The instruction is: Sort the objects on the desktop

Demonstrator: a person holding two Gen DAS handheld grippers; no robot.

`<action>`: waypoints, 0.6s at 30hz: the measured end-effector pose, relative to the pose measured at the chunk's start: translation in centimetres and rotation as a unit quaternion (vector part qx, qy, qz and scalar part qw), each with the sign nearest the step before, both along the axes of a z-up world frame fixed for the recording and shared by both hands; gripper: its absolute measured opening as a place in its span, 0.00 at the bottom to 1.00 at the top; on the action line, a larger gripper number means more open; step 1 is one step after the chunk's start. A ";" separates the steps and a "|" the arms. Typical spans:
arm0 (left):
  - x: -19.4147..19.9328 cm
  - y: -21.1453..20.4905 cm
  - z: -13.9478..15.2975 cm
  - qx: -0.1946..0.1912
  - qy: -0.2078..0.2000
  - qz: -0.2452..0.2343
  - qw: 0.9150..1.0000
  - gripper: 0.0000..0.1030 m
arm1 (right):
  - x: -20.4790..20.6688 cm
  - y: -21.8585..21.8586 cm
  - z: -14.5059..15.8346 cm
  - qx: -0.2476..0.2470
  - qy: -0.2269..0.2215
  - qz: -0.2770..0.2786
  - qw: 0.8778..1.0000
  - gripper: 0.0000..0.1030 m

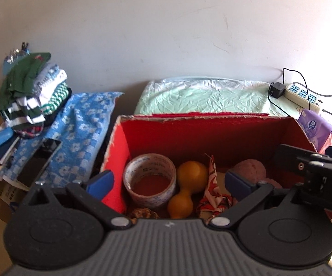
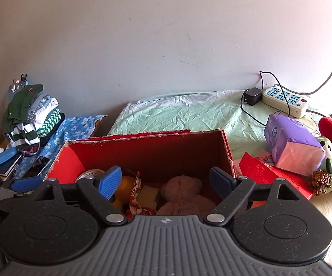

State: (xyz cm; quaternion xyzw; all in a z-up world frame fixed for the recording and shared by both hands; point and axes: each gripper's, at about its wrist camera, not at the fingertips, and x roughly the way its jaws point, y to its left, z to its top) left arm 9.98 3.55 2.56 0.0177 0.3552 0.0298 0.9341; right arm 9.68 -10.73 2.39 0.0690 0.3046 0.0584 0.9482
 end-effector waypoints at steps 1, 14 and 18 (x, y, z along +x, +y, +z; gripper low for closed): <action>-0.1 -0.1 0.0 0.003 0.000 -0.001 1.000 0.99 | -0.1 0.1 0.1 -0.001 -0.001 -0.001 1.000 0.84; -1.2 0.5 1.5 -0.001 -0.006 -0.001 1.000 0.99 | -1.3 0.0 1.1 -0.005 -0.010 -0.011 1.000 0.89; -1.3 0.4 1.7 0.002 -0.006 -0.001 1.000 0.99 | -1.1 0.0 1.2 -0.007 -0.011 -0.012 1.000 0.91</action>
